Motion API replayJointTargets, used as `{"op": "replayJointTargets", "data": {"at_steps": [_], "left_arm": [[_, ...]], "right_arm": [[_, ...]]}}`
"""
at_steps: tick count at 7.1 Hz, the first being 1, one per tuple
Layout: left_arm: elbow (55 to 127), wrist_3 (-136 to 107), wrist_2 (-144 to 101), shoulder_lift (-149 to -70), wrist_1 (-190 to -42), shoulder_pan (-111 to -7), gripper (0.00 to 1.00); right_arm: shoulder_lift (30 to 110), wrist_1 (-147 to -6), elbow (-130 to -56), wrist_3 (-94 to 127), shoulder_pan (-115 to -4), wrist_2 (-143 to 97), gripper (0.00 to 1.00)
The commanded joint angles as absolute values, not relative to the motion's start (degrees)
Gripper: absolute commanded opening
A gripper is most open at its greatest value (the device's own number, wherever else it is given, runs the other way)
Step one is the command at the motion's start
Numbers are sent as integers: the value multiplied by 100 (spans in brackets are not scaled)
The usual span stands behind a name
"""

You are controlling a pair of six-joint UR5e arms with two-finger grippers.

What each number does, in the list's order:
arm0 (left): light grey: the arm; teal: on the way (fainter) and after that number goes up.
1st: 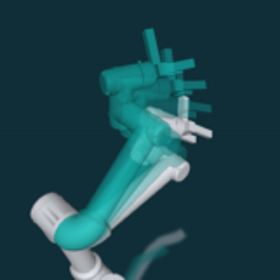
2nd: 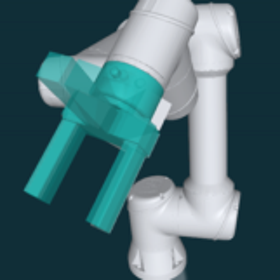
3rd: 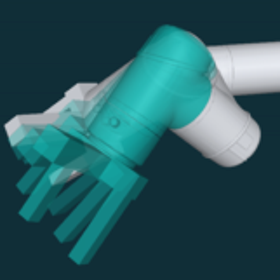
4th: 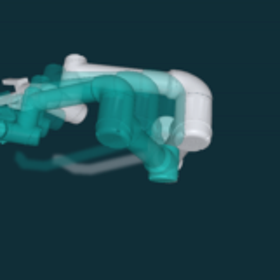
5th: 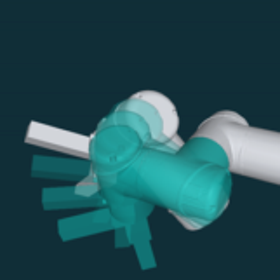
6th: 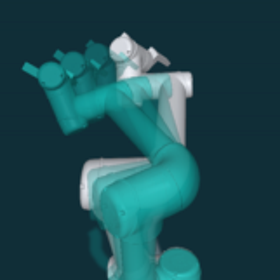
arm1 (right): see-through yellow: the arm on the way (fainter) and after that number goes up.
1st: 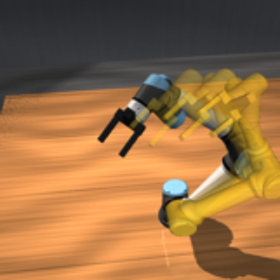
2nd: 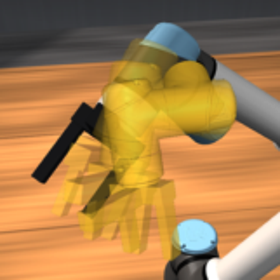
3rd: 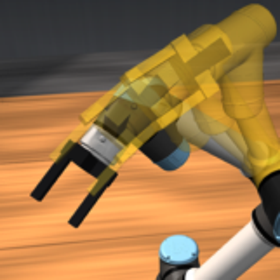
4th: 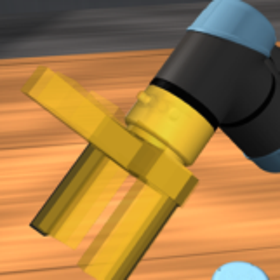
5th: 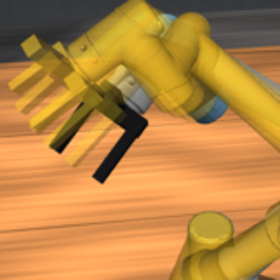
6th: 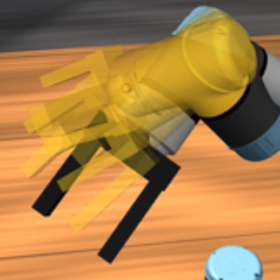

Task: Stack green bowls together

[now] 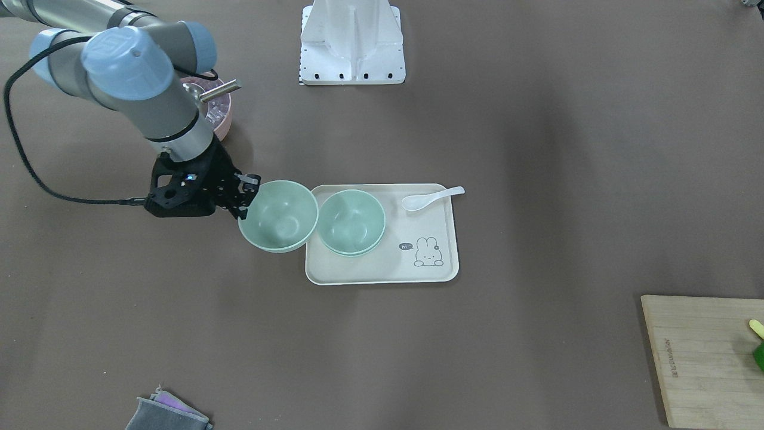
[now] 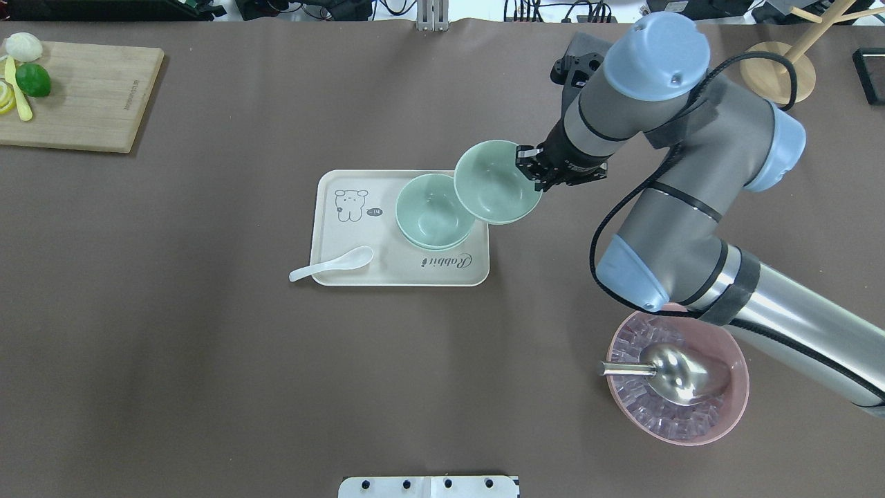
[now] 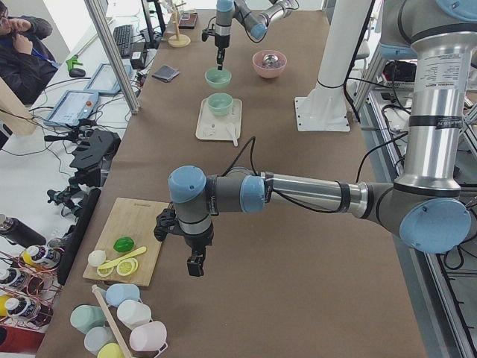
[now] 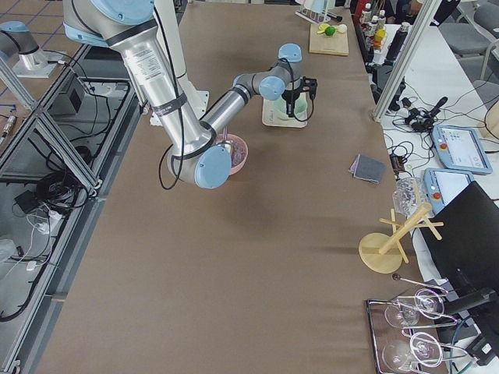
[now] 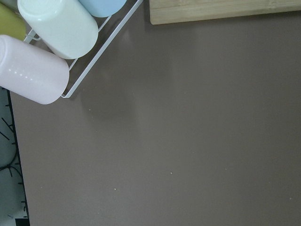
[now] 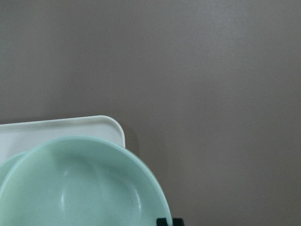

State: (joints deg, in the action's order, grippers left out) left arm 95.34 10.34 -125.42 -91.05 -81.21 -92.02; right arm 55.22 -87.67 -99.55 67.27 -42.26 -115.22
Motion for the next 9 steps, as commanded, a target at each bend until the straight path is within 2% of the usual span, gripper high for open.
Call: {"op": "replayJointTargets", "data": {"at_steps": [1, 3, 5, 9], "left_arm": [[9554, 1037, -12542, -9105, -8121, -9202, 98], [9545, 1037, -12533, -9097, -8121, -9202, 98], [9554, 1037, -12516, -9044, -8121, -9202, 98], [9545, 1028, -12533, -9000, -8365, -9202, 98]], "right_arm": [[5125, -9114, -9888, 7056, -3877, -11382, 0], [4932, -9123, -9774, 7303, -3753, -11294, 0], [4441, -9114, -9153, 7304, -3753, -11285, 0], [4509, -9070, -9026, 7295, -3744, -11206, 0]]}}
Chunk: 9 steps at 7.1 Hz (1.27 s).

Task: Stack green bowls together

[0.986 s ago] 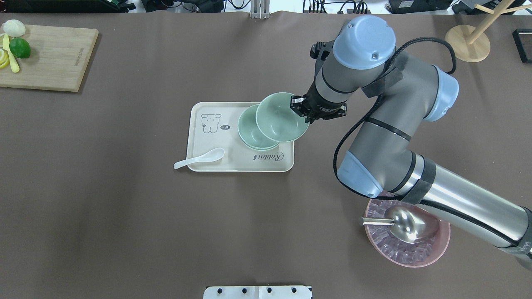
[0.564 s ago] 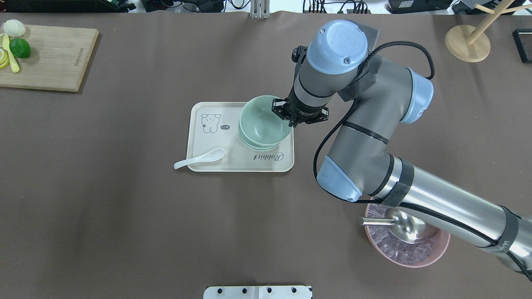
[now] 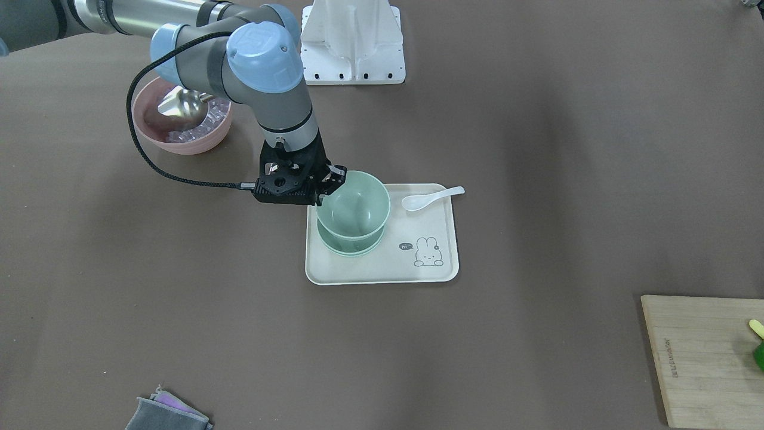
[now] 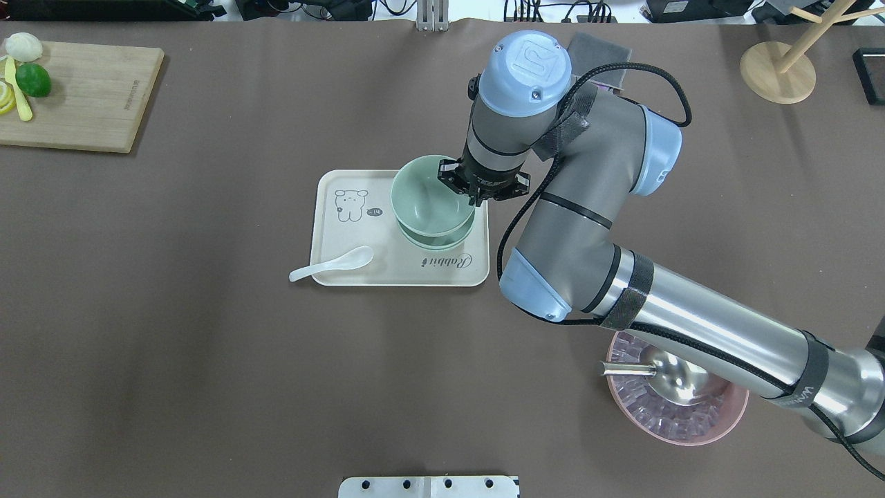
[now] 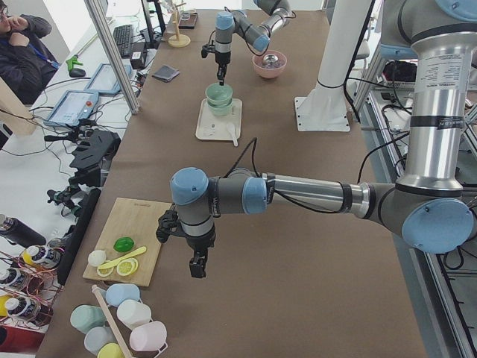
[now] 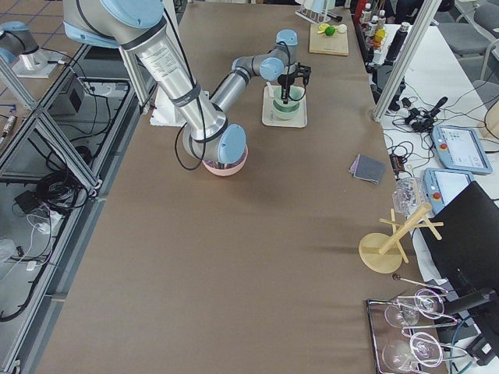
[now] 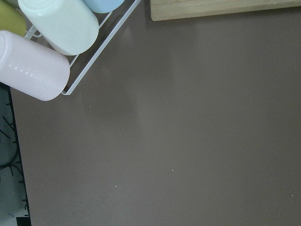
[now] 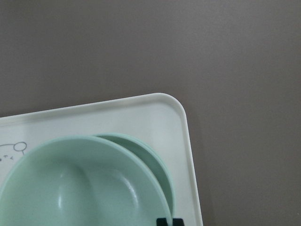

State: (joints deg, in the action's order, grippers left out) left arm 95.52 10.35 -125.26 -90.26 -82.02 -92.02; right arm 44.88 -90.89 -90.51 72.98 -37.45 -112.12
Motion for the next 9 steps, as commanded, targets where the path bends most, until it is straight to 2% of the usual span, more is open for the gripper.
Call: {"op": "replayJointTargets", "data": {"at_steps": [1, 9], "left_arm": [[9554, 1028, -12542, -8956, -8376, -9202, 98], [9554, 1028, -12542, -8947, -8376, -9202, 98]], "right_arm": [[4500, -9053, -8992, 7295, -3718, -11206, 0], [4491, -9035, -8868, 7198, -3674, -11206, 0]]}}
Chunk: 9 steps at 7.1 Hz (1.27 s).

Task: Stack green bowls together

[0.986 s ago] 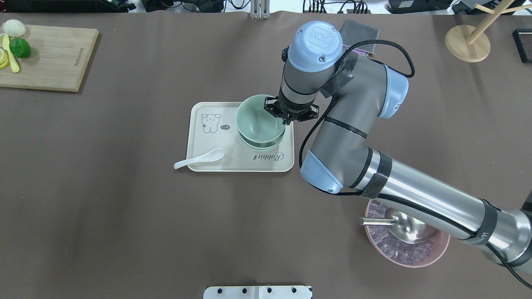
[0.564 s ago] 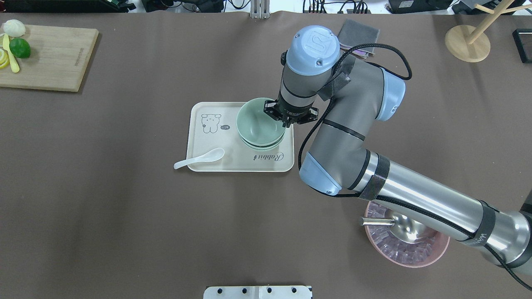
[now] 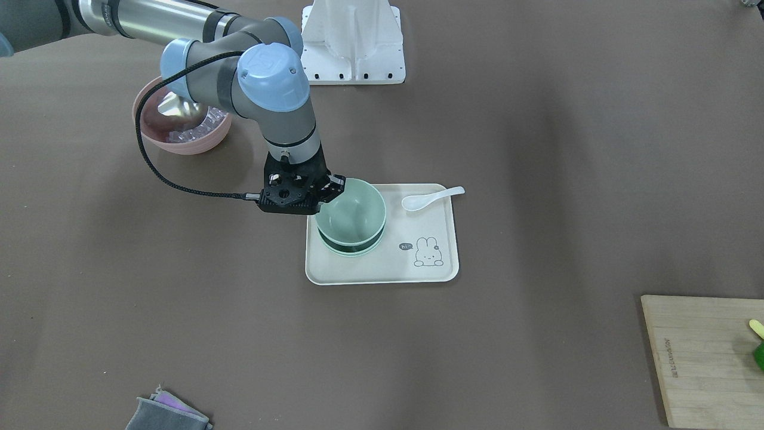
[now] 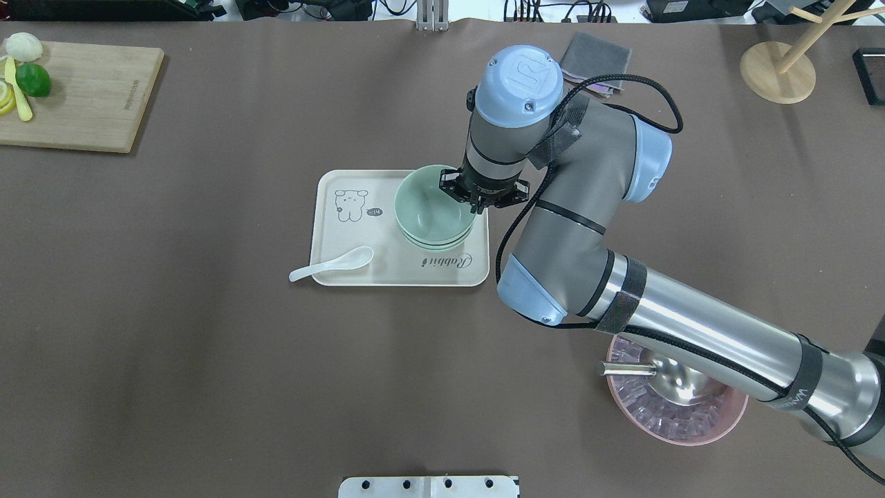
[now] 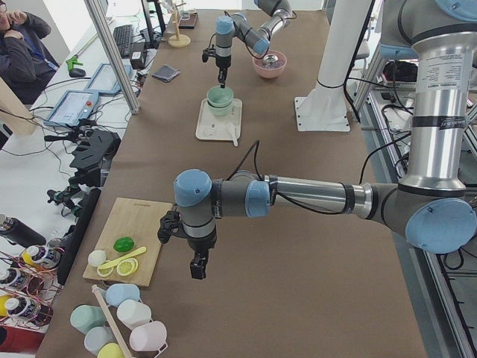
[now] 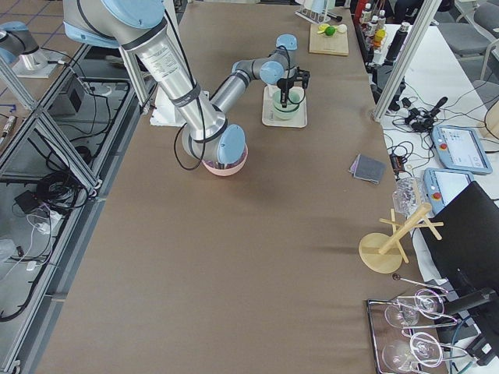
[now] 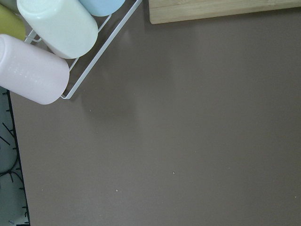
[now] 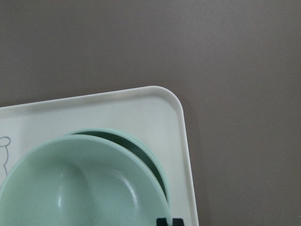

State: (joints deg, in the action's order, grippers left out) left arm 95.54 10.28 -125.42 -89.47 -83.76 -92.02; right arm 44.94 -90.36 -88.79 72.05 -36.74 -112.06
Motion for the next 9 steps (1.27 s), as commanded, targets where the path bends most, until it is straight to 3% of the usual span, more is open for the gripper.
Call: {"op": "replayJointTargets", "data": {"at_steps": [1, 9], "left_arm": [[9554, 1028, -12542, -8947, -8385, -9202, 98], [9554, 1028, -12542, -8947, -8420, -9202, 98]], "right_arm": [[4500, -8939, -8842, 7190, -3674, -11206, 0], [4535, -8596, -8622, 7198, -3630, -11206, 0]]}}
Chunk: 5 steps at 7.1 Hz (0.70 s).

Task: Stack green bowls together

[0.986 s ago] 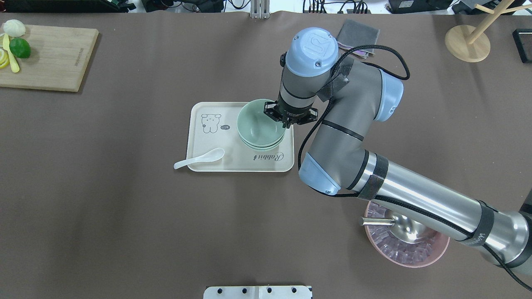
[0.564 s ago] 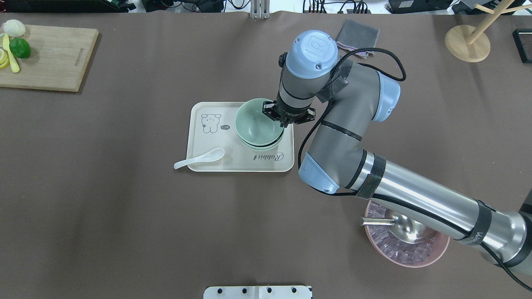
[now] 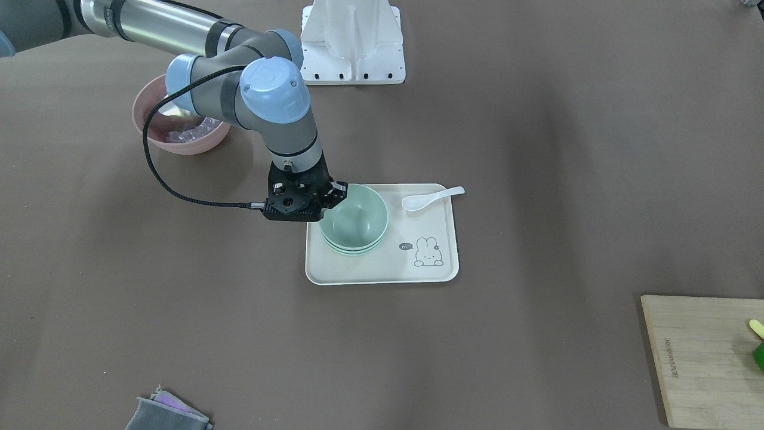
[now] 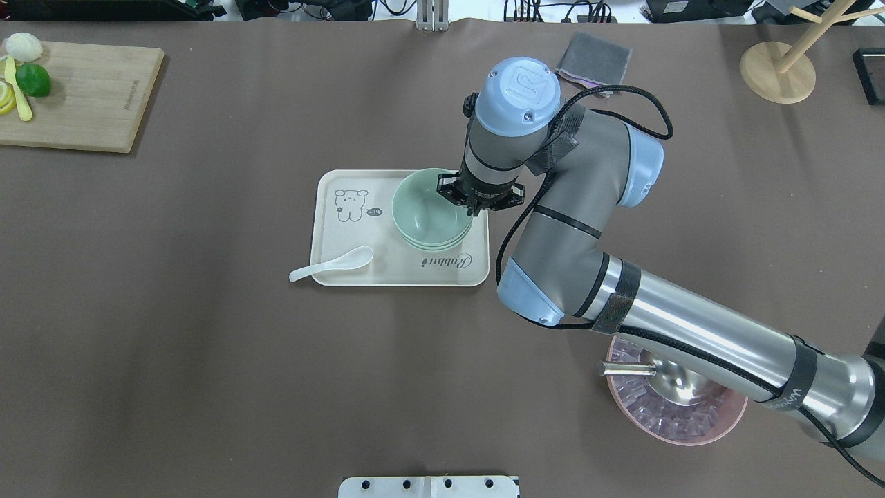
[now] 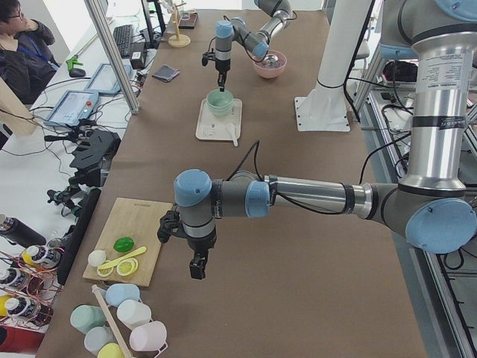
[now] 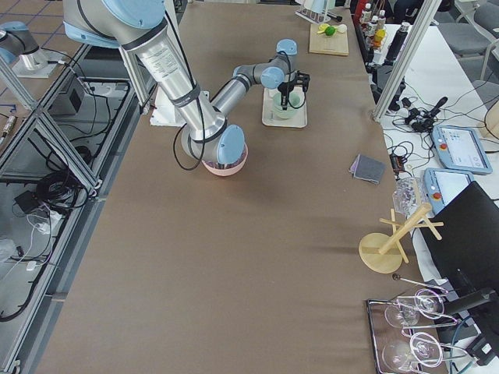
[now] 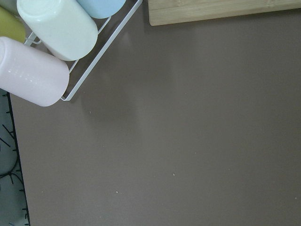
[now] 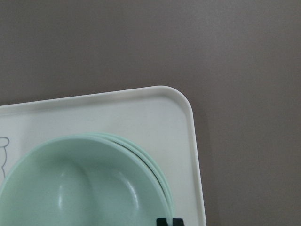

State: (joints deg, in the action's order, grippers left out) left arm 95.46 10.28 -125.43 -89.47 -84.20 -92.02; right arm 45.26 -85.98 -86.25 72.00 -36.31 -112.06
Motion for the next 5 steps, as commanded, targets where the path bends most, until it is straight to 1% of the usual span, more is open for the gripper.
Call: {"op": "replayJointTargets", "data": {"at_steps": [1, 2, 3, 4, 5], "left_arm": [[9545, 1028, -12551, -8947, -8420, -9202, 98], [9545, 1028, -12551, -8947, -8420, -9202, 98], [9545, 1028, -12542, -8947, -8420, -9202, 98], [9545, 1028, -12551, -8947, -8420, -9193, 98], [9545, 1028, -12551, -8947, -8420, -9202, 98]], "right_arm": [[4553, -8596, -8622, 7190, -3630, -11206, 0], [4553, -8596, -8631, 7198, -3630, -11206, 11], [4553, -8587, -8631, 7198, -3630, -11189, 86], [4527, -8517, -8648, 7285, -3630, -11145, 100], [4526, -8508, -8657, 7277, -3639, -11153, 100]]}}
